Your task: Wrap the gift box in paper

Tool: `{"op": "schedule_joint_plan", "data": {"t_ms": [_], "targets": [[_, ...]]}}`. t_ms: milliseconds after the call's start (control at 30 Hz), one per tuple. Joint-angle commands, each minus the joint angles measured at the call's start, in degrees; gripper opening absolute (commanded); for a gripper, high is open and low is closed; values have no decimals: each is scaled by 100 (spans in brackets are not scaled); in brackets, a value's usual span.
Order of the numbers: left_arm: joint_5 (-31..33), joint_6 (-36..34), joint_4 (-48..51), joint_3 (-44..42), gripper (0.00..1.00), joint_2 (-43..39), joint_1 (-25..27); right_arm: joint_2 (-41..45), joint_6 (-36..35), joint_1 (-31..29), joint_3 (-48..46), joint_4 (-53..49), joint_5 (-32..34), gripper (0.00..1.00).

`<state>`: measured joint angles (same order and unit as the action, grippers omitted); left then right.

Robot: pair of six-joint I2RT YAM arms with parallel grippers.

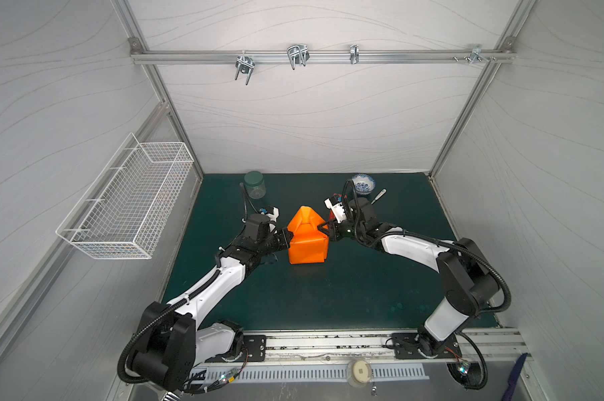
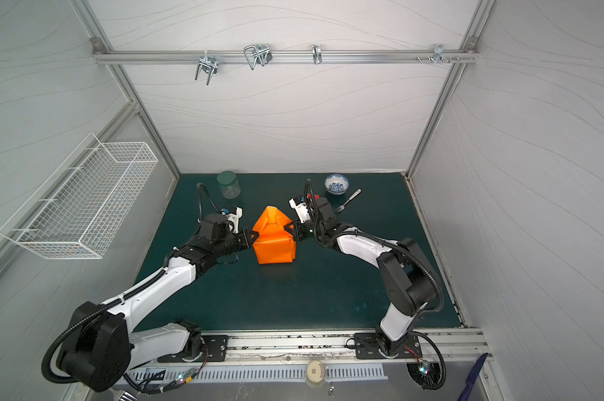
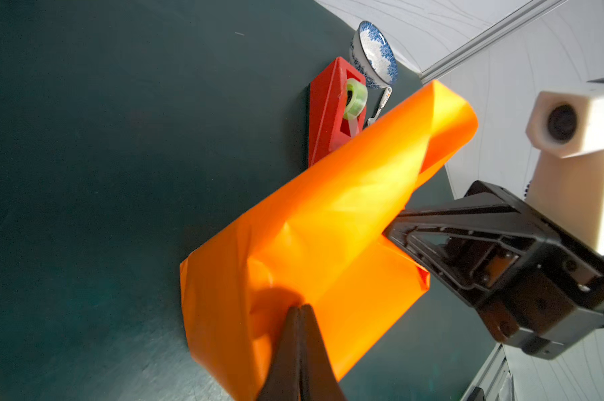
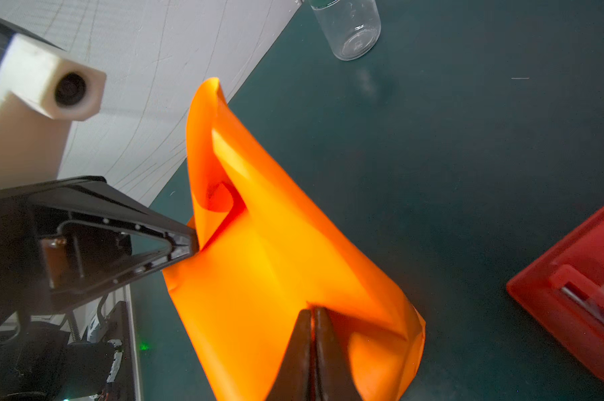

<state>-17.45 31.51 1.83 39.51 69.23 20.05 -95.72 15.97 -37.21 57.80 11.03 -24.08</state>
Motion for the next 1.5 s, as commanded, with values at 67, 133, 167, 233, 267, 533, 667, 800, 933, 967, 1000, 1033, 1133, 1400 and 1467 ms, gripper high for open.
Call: {"op": "schedule_joint_plan", "data": {"t_ms": [67, 133, 167, 233, 267, 533, 667, 800, 933, 967, 1000, 1033, 1133, 1400, 1467], "targets": [[-17, -162, -165, 438, 2, 297, 34, -131, -142, -67, -58, -409, 45, 9], [-10, -163, -204, 470, 2, 383, 34, -130, -154, -67, -67, -408, 46, 9], [0, -162, -209, 504, 2, 425, 31, -122, -163, -67, -75, -417, 59, 9], [14, -162, -223, 565, 2, 505, 29, -114, -171, -67, -85, -408, 55, 9], [15, -160, -222, 592, 2, 544, 38, -113, -168, -62, -85, -408, 60, 9], [119, -175, -262, 855, 4, 871, 36, -140, -182, -67, -67, -395, 26, 9], [123, -197, -297, 875, 4, 1009, 34, -113, -235, -65, -45, -442, 65, 9], [119, -191, -338, 731, 4, 964, 35, -113, -254, -64, 16, -487, 67, 9], [172, -189, -366, 535, 4, 874, 34, -113, -235, -59, 124, -503, 58, 9], [172, -193, -375, 507, 4, 860, 34, -115, -204, -60, 164, -497, 20, 10], [163, -180, -401, 473, 4, 848, 33, -113, -178, -54, 201, -492, 1, 10], [155, -189, -410, 440, 4, 832, 34, -113, -145, -53, 246, -479, -39, 11], [151, -189, -420, 409, 4, 812, 36, -138, -63, -54, 377, -441, -125, 12], [112, -204, -422, 382, 4, 768, 34, -456, -23, -68, 753, -499, -223, 13], [106, -206, -435, 382, 4, 768, 34, -542, -58, -75, 827, -578, -212, 13]]}}
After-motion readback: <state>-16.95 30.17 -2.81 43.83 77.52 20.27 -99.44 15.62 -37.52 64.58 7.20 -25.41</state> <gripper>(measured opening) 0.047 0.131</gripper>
